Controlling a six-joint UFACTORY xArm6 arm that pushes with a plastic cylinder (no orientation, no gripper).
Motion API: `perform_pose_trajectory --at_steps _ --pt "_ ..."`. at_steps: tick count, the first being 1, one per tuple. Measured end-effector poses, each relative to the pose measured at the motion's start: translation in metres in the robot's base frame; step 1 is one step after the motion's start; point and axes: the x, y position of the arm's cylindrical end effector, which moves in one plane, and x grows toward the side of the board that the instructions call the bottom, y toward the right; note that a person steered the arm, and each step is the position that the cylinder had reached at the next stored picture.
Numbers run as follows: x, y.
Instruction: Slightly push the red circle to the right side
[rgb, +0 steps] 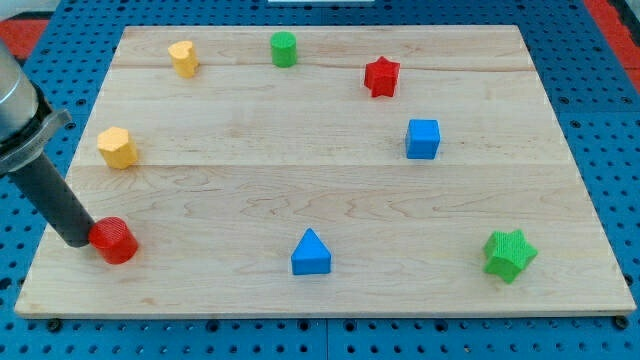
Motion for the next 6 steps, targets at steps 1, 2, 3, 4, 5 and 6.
perform_pose_trajectory --at_steps 1,2,3,4,5,6 --pt "0.023 -0.006" --pt "0.035 0.004" --pt "0.034 0.035" --pt "0.058 0.043" --pt "0.075 0.078" --pt "0.074 0.137"
